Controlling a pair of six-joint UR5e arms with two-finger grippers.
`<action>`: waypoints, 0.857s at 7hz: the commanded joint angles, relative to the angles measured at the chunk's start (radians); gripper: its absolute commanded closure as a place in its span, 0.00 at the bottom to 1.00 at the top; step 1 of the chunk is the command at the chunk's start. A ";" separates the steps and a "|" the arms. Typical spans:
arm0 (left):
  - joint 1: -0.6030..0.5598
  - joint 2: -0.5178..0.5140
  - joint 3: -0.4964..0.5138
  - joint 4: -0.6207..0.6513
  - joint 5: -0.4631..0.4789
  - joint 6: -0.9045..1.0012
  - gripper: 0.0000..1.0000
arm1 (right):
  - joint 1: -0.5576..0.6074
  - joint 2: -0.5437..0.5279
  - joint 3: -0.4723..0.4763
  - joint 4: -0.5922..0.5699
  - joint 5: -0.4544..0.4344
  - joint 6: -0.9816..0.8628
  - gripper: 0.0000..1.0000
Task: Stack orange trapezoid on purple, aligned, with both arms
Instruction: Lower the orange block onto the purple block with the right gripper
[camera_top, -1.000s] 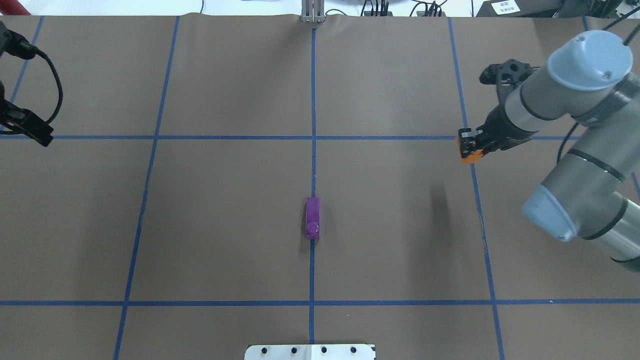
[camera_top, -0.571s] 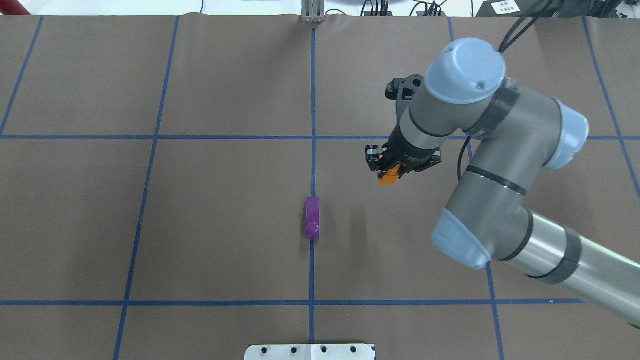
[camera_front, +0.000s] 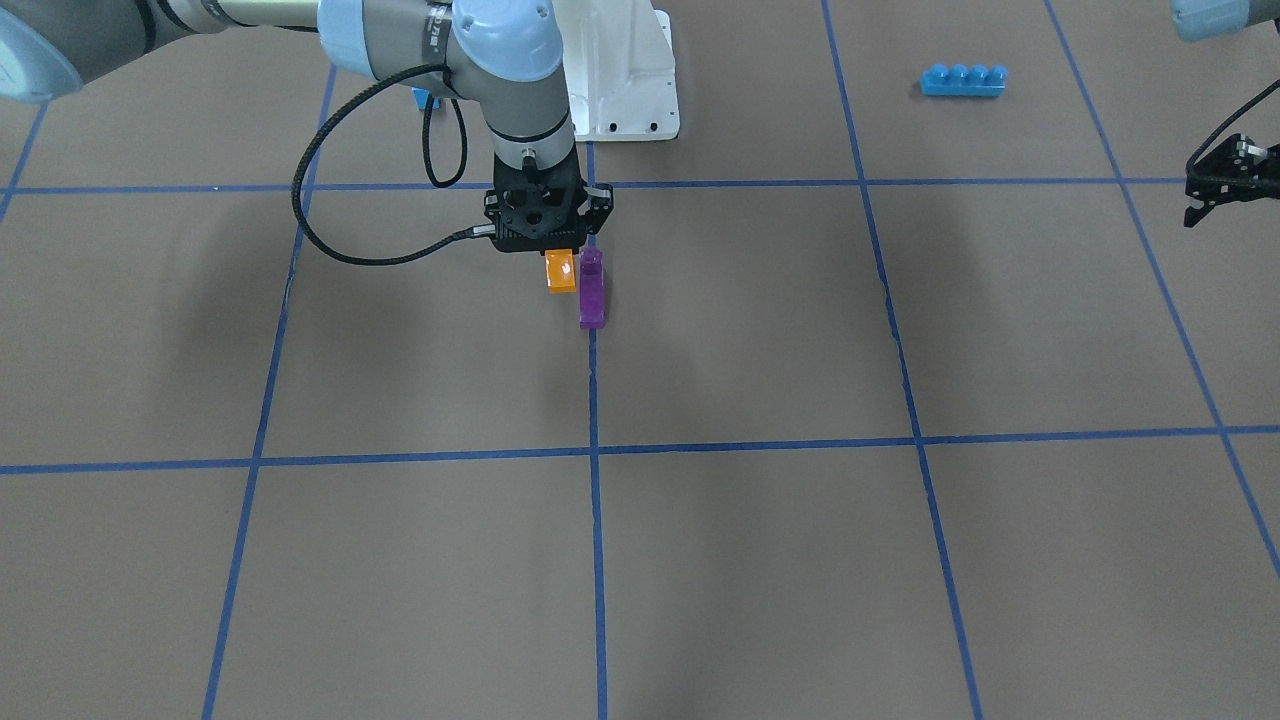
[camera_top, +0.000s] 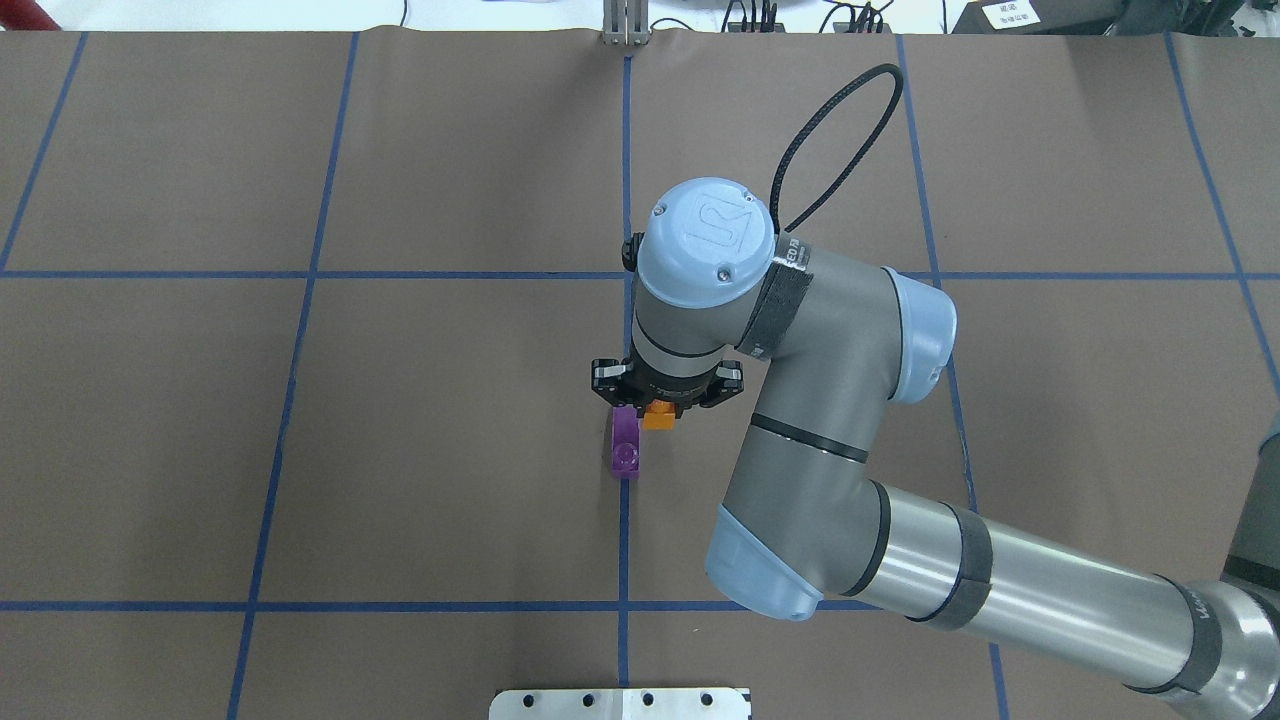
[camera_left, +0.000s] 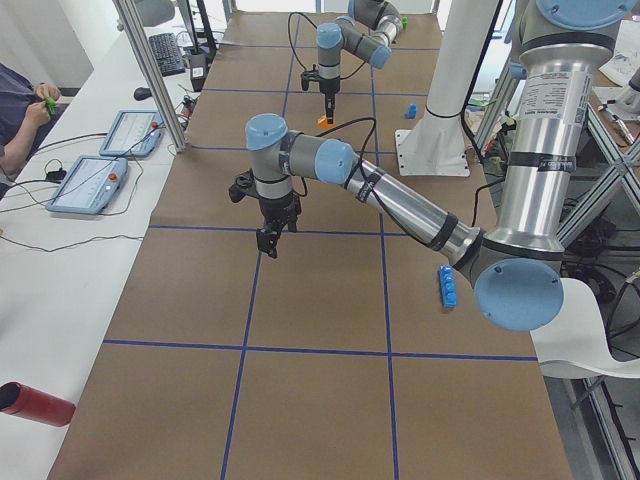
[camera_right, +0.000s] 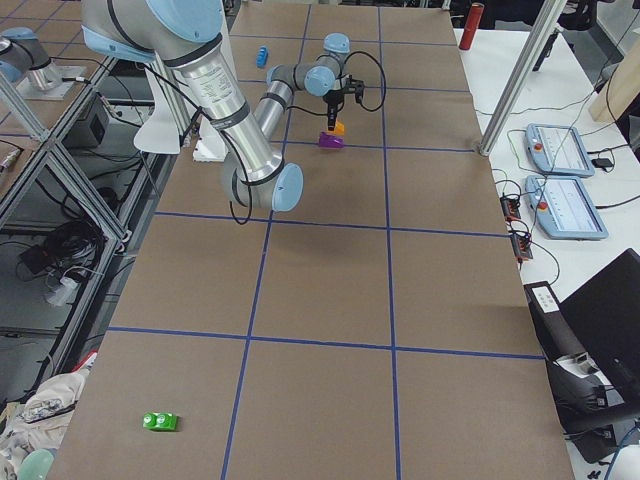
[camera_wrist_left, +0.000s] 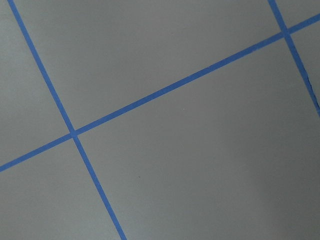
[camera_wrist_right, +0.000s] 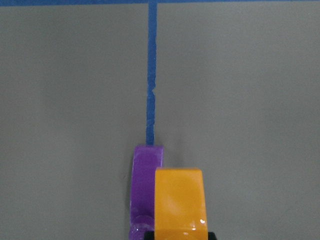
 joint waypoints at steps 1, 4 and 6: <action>0.000 0.001 0.000 0.000 0.000 -0.003 0.00 | -0.036 0.005 -0.009 0.000 -0.040 0.007 1.00; 0.000 0.002 0.002 0.000 0.000 -0.005 0.00 | -0.070 0.031 -0.047 0.005 -0.093 0.029 1.00; 0.001 0.001 0.002 0.000 0.000 -0.005 0.00 | -0.071 0.066 -0.098 0.006 -0.110 0.029 1.00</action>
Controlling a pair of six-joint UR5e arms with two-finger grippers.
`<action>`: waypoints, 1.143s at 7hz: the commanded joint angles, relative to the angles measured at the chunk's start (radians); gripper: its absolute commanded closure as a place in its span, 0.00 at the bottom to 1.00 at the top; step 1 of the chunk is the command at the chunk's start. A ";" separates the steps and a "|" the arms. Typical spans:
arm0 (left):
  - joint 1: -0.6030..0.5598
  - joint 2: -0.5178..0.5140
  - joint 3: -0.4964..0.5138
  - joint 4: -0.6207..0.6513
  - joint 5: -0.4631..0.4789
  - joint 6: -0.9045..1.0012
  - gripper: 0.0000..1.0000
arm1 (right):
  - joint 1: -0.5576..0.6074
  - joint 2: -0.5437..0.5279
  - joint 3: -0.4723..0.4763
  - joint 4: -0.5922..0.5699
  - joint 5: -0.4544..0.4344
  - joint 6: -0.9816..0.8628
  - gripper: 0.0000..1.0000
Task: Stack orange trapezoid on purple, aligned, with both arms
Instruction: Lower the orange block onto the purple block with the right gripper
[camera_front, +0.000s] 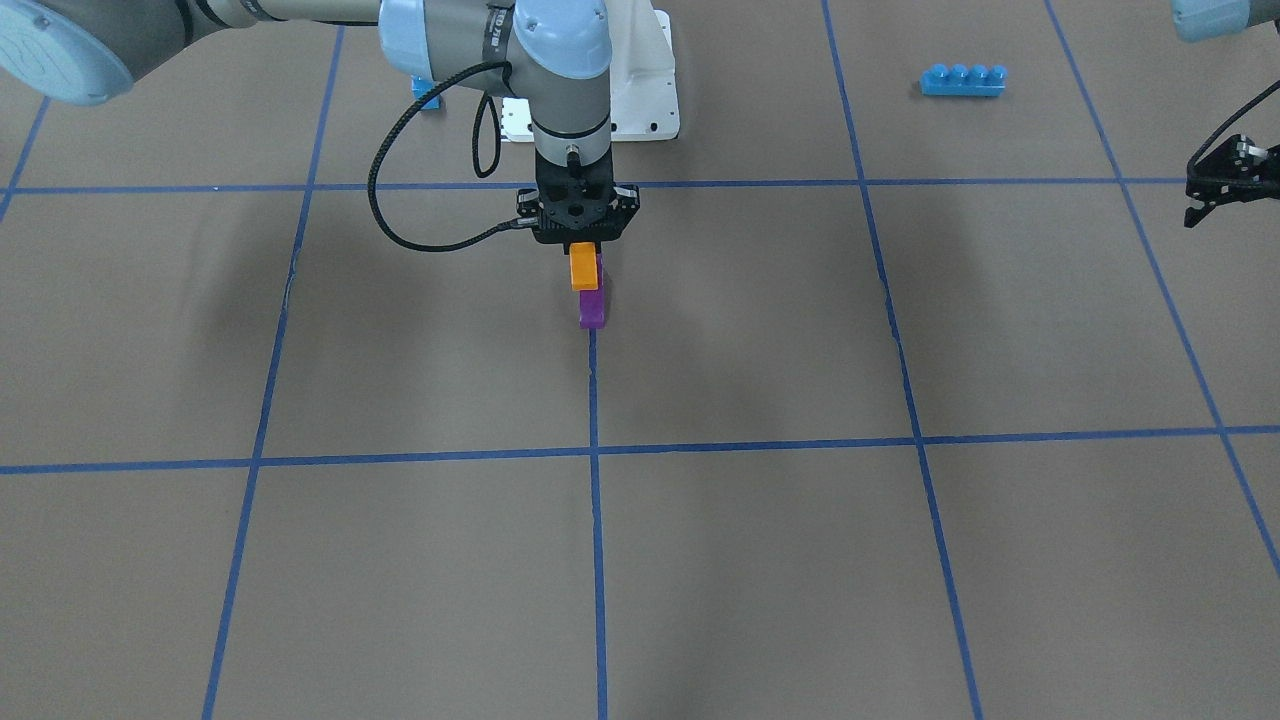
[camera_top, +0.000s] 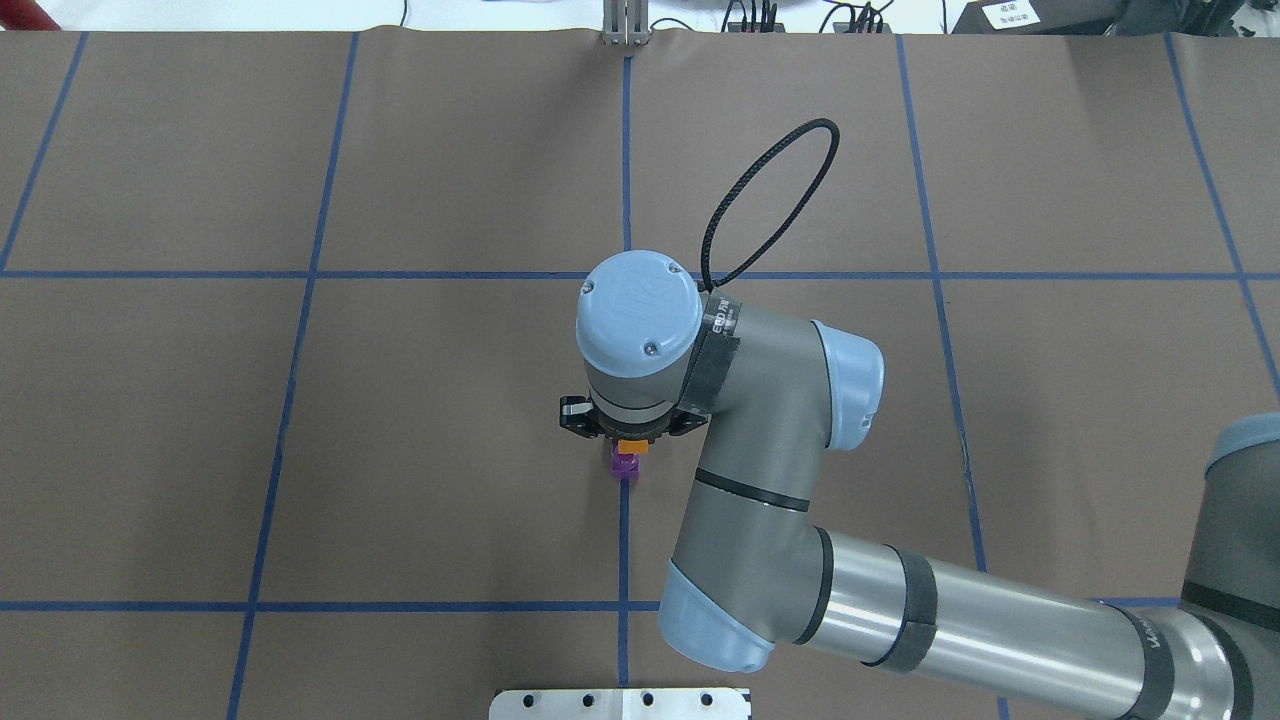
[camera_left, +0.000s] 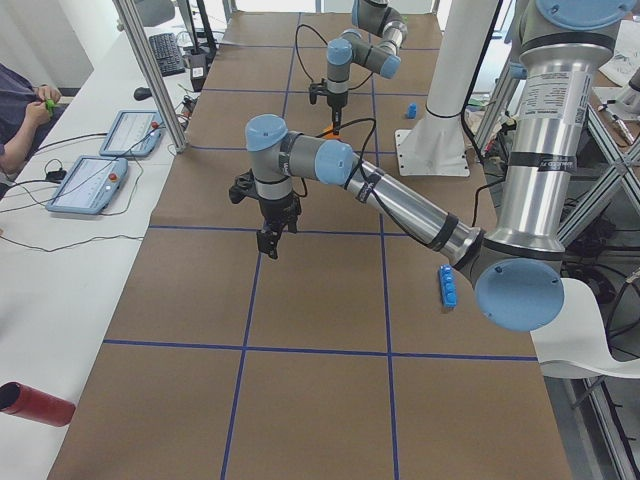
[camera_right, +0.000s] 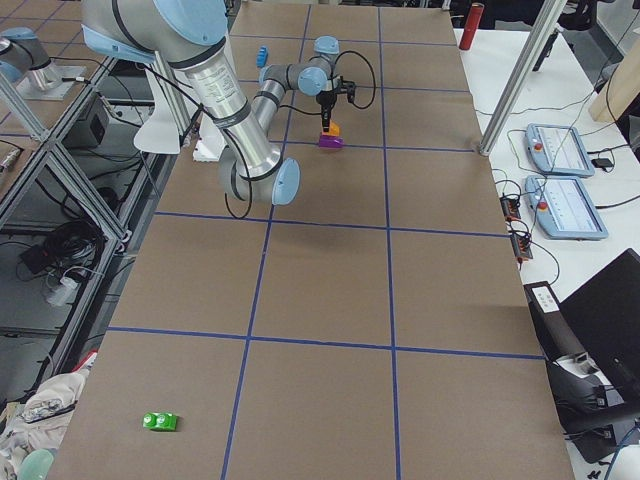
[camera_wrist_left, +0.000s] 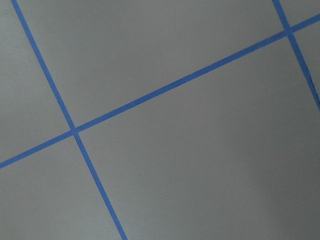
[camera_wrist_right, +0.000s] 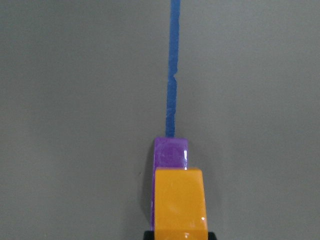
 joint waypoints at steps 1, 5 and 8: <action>0.001 -0.001 0.000 0.000 0.000 -0.002 0.00 | -0.003 0.015 -0.022 0.000 -0.007 0.000 1.00; 0.001 -0.001 0.006 0.000 -0.026 -0.002 0.00 | -0.012 0.013 -0.030 -0.003 -0.009 0.019 1.00; 0.001 -0.001 0.008 0.000 -0.026 -0.002 0.00 | -0.021 0.015 -0.034 -0.003 -0.029 0.026 1.00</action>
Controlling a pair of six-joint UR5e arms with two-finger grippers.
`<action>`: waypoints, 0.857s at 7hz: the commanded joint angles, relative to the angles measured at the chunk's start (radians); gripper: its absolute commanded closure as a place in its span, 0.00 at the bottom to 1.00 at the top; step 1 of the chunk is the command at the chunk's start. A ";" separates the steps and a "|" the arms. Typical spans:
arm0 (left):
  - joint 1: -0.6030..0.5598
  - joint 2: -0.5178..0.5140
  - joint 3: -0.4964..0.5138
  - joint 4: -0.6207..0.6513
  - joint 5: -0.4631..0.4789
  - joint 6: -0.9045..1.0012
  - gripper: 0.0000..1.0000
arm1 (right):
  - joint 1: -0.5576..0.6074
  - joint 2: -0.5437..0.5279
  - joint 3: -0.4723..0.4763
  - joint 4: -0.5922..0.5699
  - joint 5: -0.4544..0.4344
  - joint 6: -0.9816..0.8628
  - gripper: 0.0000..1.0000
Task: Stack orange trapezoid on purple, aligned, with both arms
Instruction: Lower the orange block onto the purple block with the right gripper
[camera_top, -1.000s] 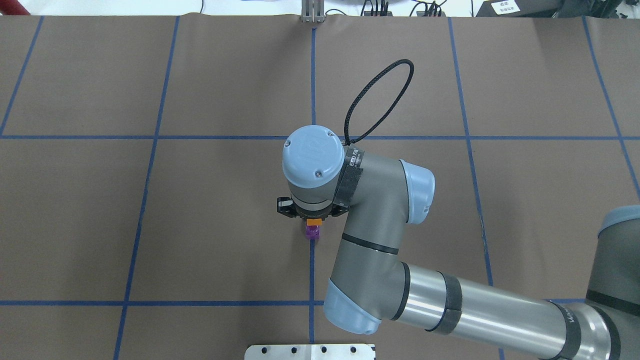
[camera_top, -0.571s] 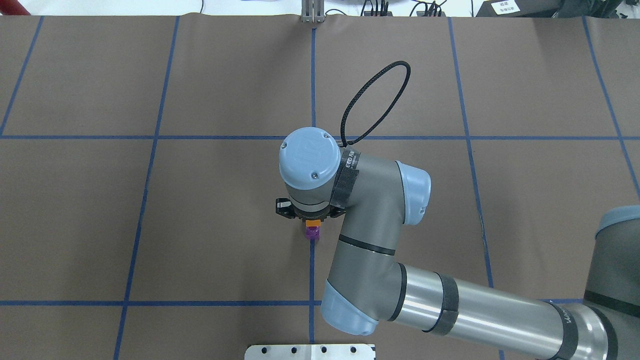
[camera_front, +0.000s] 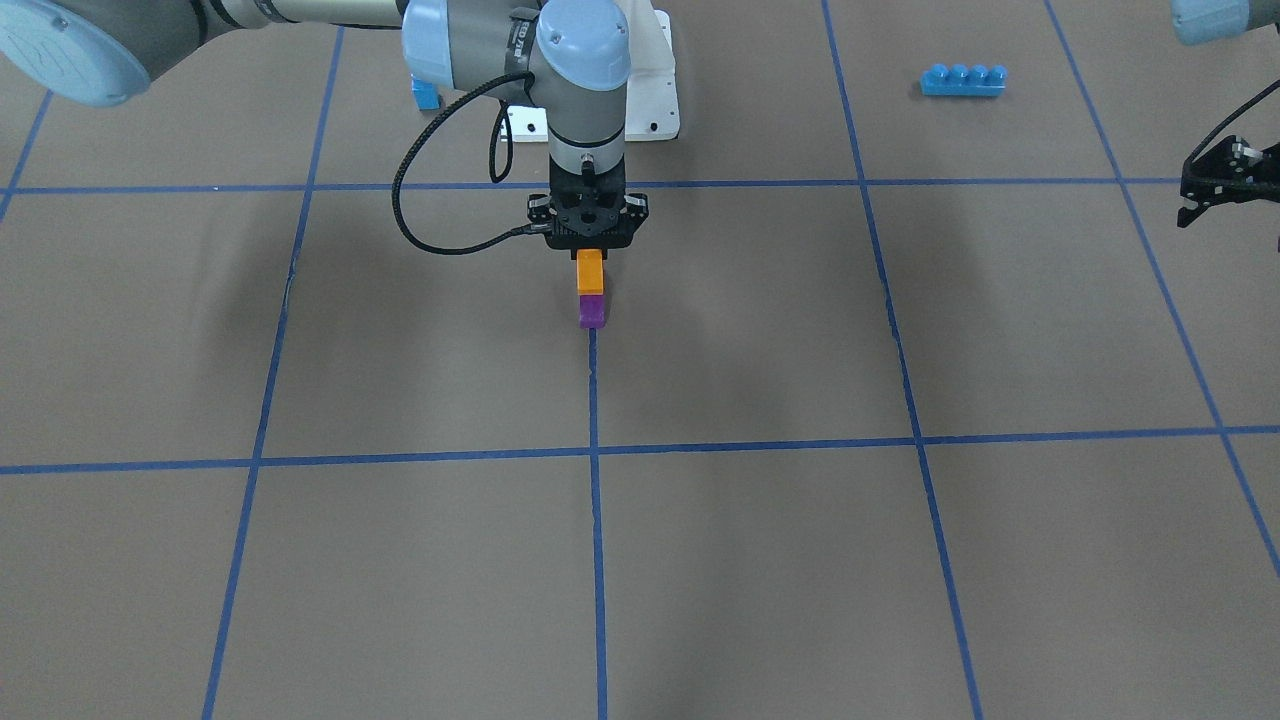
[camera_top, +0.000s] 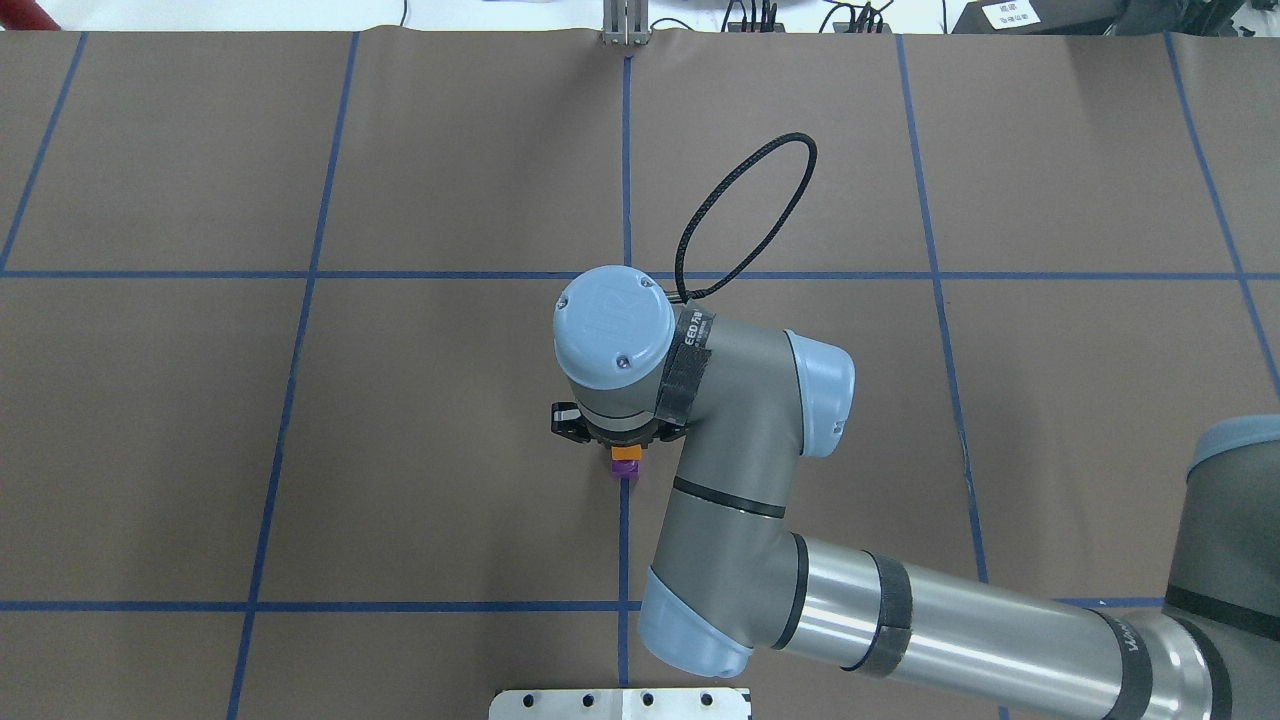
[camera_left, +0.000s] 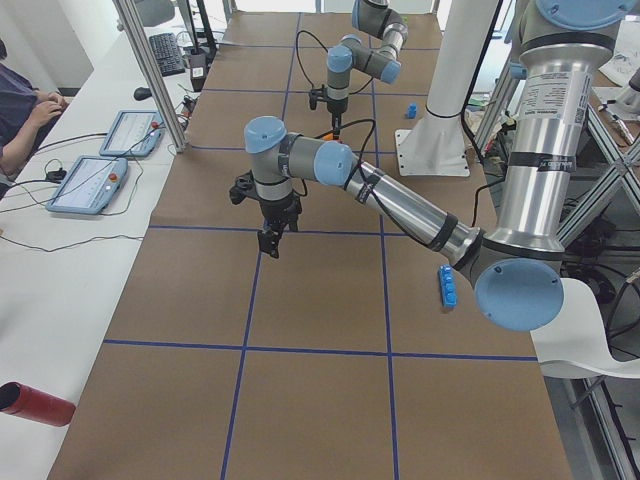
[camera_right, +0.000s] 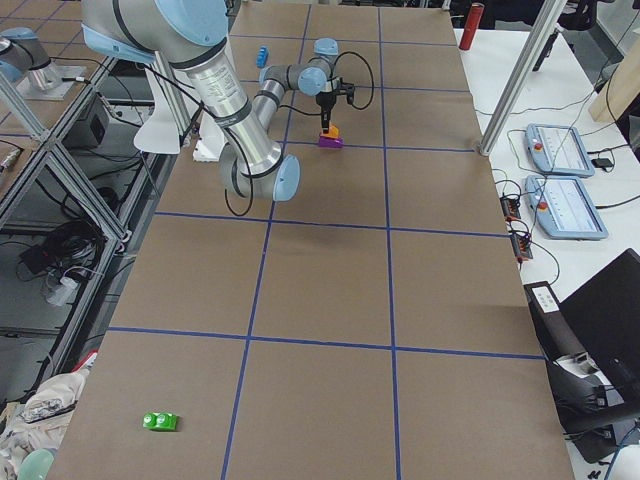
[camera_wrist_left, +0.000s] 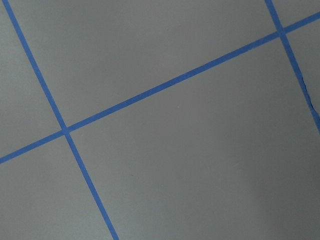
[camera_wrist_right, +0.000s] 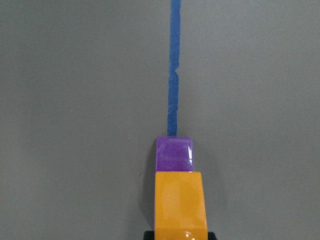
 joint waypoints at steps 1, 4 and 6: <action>0.002 0.000 0.004 0.000 0.000 0.000 0.00 | -0.003 0.002 -0.001 0.000 -0.007 0.004 1.00; 0.002 -0.002 0.007 -0.002 0.000 0.000 0.00 | 0.007 0.008 0.014 0.002 -0.021 0.005 1.00; 0.002 -0.002 0.007 -0.002 0.000 0.000 0.00 | -0.002 0.005 0.039 0.003 -0.142 0.074 1.00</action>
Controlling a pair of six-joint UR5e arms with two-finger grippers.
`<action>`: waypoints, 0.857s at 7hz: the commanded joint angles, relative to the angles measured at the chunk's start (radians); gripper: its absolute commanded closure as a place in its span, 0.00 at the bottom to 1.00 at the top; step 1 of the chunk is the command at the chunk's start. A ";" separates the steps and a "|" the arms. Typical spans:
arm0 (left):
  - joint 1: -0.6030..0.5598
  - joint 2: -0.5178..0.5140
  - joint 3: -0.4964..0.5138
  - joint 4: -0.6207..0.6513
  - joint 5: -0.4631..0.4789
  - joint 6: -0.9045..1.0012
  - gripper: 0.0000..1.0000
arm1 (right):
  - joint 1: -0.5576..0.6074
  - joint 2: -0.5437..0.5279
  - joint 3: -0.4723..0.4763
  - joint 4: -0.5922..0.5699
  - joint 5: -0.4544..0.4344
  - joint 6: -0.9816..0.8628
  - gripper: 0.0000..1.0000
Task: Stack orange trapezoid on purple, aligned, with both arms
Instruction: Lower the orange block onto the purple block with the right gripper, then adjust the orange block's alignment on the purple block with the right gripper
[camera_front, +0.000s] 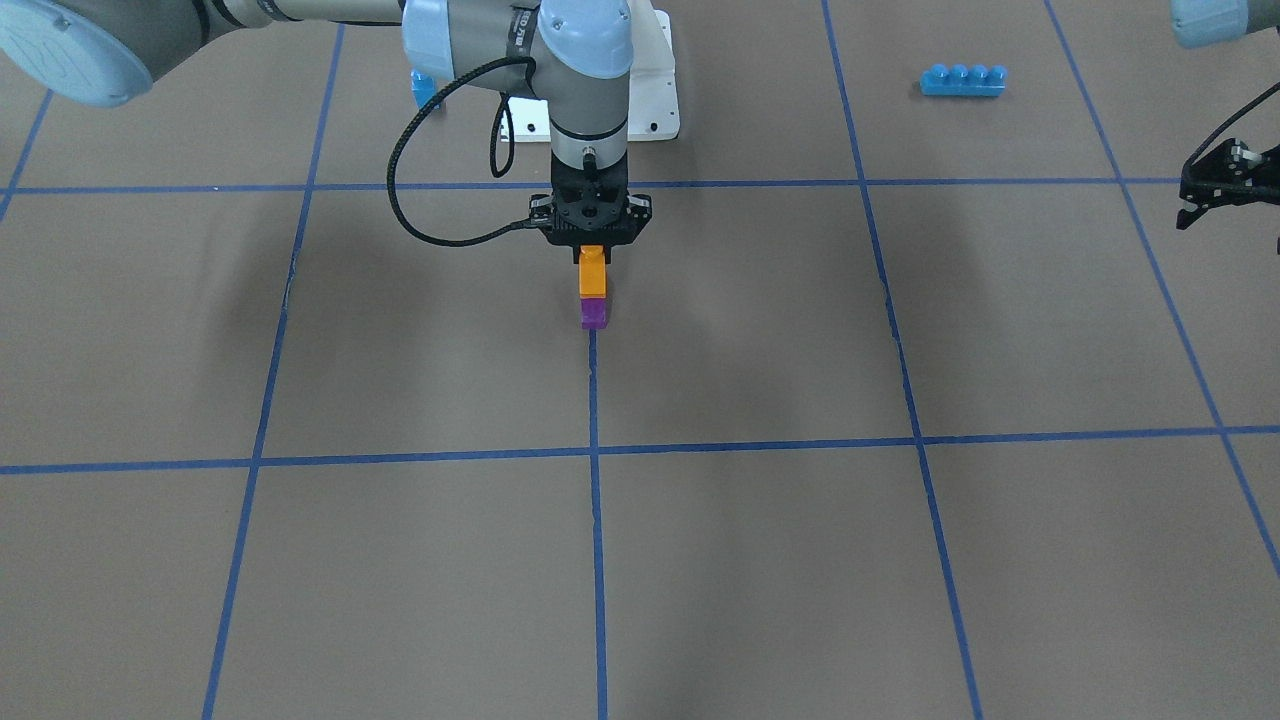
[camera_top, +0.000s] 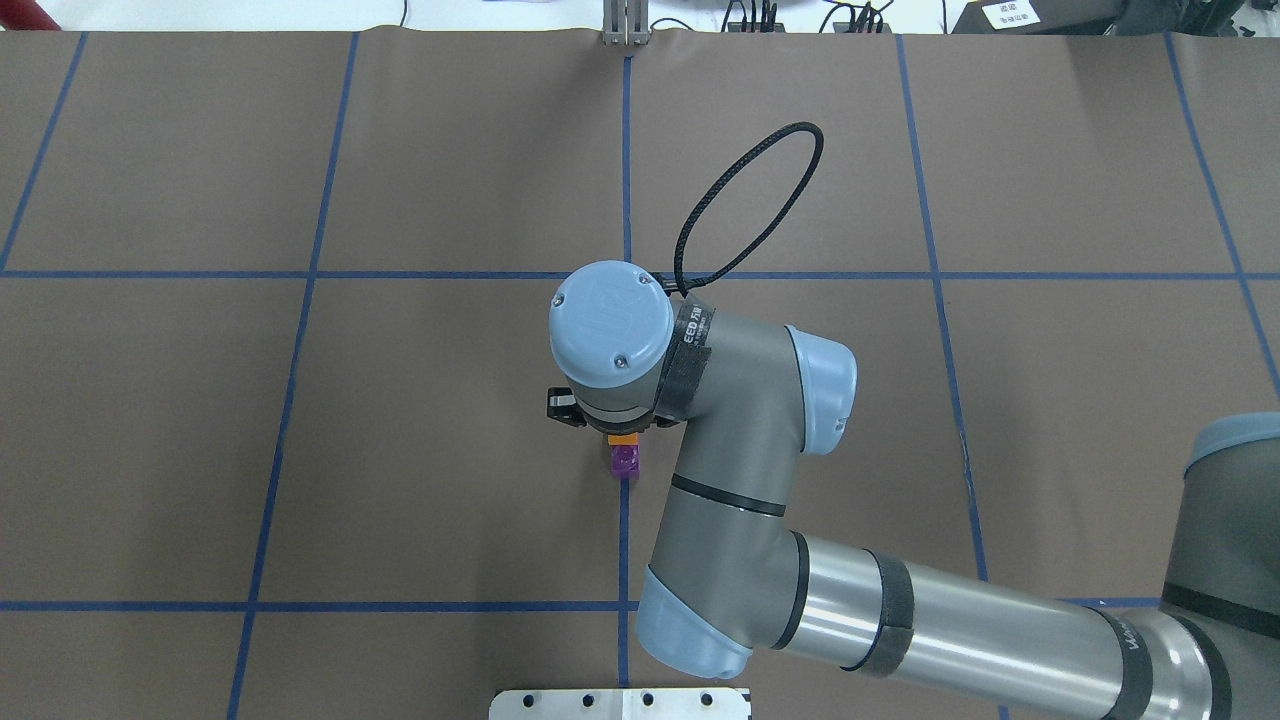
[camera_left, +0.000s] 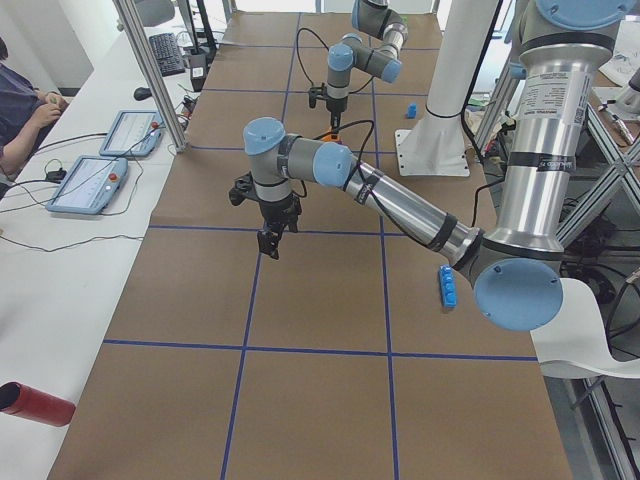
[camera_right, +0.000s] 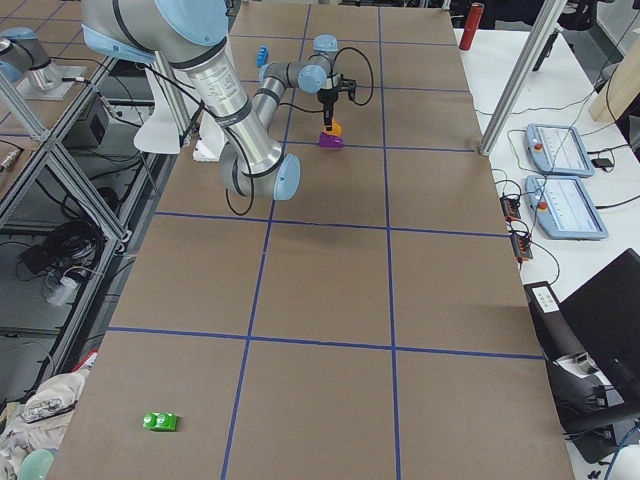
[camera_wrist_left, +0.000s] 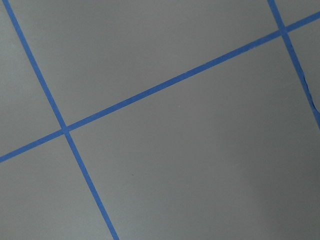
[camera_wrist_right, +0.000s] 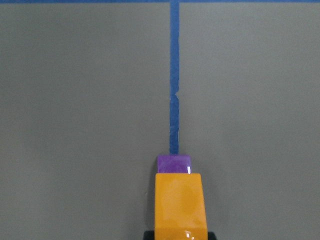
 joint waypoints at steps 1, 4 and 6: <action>0.000 -0.002 0.002 0.001 0.000 0.000 0.00 | -0.045 -0.003 0.044 -0.001 -0.176 0.080 1.00; 0.002 -0.002 0.003 -0.001 0.000 -0.002 0.00 | -0.111 -0.018 0.053 -0.004 -0.335 0.123 1.00; 0.002 -0.002 0.005 -0.001 0.000 -0.002 0.00 | -0.116 -0.040 0.055 -0.004 -0.341 0.123 1.00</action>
